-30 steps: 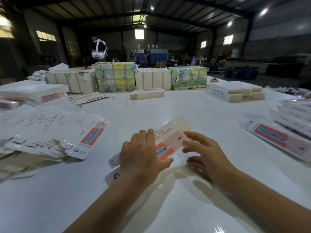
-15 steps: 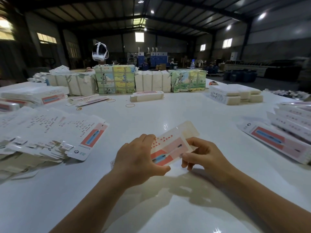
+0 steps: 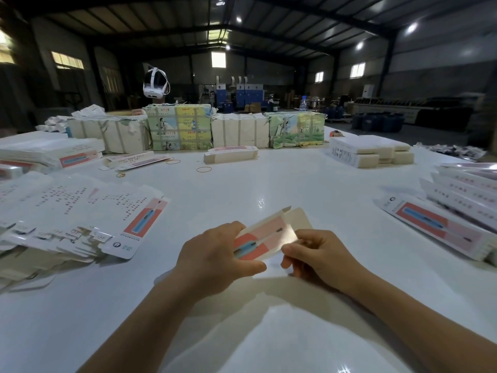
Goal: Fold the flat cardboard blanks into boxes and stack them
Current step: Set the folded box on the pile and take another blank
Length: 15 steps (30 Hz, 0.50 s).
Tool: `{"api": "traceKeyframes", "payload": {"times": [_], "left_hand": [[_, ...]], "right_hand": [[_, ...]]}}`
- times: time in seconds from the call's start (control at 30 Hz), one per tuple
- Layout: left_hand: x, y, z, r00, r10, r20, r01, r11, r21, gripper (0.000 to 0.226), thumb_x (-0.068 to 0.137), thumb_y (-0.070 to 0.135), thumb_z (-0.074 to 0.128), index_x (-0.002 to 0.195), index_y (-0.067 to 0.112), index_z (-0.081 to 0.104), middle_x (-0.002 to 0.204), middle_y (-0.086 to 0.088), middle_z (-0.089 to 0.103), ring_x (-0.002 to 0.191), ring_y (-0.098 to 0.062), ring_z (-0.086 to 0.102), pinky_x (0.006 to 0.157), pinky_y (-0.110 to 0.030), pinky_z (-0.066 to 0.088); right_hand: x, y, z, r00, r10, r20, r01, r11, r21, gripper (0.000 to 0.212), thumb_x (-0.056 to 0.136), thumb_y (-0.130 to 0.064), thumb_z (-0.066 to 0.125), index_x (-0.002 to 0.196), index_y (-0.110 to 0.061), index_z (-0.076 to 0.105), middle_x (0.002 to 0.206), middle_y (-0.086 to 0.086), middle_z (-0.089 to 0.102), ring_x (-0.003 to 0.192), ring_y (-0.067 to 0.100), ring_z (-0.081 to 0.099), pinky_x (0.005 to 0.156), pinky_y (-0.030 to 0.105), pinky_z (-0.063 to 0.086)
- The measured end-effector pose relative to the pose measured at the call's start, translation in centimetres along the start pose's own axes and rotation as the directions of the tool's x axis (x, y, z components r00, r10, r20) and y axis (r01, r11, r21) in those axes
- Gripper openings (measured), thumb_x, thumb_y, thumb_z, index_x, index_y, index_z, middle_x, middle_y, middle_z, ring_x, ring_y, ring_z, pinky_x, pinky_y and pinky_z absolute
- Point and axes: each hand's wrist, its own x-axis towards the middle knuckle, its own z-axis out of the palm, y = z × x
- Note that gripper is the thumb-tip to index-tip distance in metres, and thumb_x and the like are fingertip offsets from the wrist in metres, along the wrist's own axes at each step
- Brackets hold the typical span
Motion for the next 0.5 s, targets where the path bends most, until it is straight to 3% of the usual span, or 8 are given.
{"api": "traceKeyframes", "payload": {"times": [0.07,0.2,0.3,0.4,0.5], "left_hand": [[0.0,0.1,0.2,1.0,0.002,0.011,-0.002,1.0,0.007,0.054,0.074,0.066,0.059,0.115,0.034,0.043,0.119,0.014,0.055,0.087,-0.013,0.061,0.08,-0.025,0.055],[-0.1,0.2,0.7,1.0,0.008,0.025,-0.009,0.998,0.068,0.082,0.059,0.08,0.039,0.126,0.033,0.039,0.126,0.014,0.052,0.092,-0.013,0.061,0.08,-0.023,0.055],[0.0,0.2,1.0,1.0,0.015,-0.022,-0.013,0.998,0.056,0.084,0.057,0.08,0.038,0.126,0.034,0.039,0.127,0.014,0.052,0.09,-0.012,0.061,0.075,-0.018,0.053],[0.0,0.2,1.2,0.992,0.015,-0.122,-0.013,1.0,0.017,0.076,0.058,0.08,0.041,0.121,0.037,0.04,0.126,0.016,0.053,0.082,-0.011,0.06,0.065,-0.011,0.046],[0.0,0.0,1.2,0.976,-0.028,-0.217,0.024,0.999,-0.023,0.074,0.058,0.082,0.041,0.118,0.038,0.042,0.122,0.016,0.055,0.081,-0.011,0.059,0.065,-0.014,0.045]], "right_hand": [[0.1,0.1,0.0,1.0,0.005,-0.012,-0.005,1.0,0.012,0.031,0.088,-0.013,0.064,0.061,-0.028,0.07,0.066,0.007,0.07,0.047,0.012,0.056,0.047,0.022,0.044],[0.2,0.3,0.0,1.0,-0.008,-0.012,0.009,1.0,0.026,0.029,0.089,-0.012,0.064,0.067,-0.03,0.073,0.063,0.006,0.068,0.046,0.011,0.054,0.047,0.021,0.043],[0.3,0.4,0.1,0.998,-0.046,-0.042,0.046,0.999,0.004,0.022,0.089,-0.013,0.063,0.08,-0.03,0.074,0.063,0.005,0.068,0.047,0.011,0.054,0.048,0.02,0.044],[0.3,0.6,0.3,0.983,-0.1,-0.157,0.1,0.995,-0.007,0.034,0.088,-0.015,0.065,0.114,-0.035,0.058,0.07,0.003,0.07,0.05,0.014,0.057,0.05,0.021,0.048],[0.2,0.7,0.3,0.92,-0.155,-0.36,0.173,0.985,0.019,0.043,0.088,-0.014,0.064,0.115,-0.044,0.05,0.076,0.0,0.069,0.052,0.014,0.059,0.05,0.022,0.05]]}}
